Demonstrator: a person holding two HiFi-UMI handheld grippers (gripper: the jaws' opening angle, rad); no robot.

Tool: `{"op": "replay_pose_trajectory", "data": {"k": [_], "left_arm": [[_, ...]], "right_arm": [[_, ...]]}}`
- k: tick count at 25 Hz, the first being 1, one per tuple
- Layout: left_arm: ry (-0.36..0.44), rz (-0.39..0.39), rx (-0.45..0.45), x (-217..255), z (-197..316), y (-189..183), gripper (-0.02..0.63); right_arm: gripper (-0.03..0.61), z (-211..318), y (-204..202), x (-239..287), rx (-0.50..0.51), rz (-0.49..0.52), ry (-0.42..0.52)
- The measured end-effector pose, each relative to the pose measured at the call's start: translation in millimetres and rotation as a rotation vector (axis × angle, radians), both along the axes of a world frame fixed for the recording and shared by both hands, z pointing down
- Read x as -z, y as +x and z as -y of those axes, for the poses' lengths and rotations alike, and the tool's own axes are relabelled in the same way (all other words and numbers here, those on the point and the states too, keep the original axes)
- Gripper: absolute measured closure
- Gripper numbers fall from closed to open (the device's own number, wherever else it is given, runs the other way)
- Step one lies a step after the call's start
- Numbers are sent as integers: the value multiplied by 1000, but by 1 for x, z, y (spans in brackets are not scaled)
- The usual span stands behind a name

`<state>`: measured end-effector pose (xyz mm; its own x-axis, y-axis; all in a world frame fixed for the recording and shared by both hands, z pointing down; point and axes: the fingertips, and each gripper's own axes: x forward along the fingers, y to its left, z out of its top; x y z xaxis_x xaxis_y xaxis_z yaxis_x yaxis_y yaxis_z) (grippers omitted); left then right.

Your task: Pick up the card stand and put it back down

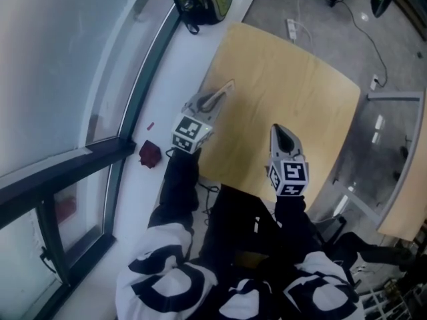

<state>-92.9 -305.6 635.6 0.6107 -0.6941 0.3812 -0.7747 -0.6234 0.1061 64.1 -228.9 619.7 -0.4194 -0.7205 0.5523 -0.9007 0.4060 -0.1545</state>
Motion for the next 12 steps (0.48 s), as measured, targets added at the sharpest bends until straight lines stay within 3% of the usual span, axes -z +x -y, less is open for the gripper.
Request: {"op": "replay_pose_trajectory", "data": {"k": [6, 12], "left_arm": [[3, -44, -80, -4, 24, -1, 592], [-40, -9, -192, -22, 38, 3, 592]], "right_arm": [[561, 6, -8, -12, -12, -7, -20], [561, 11, -13, -20, -18, -15, -33]]}}
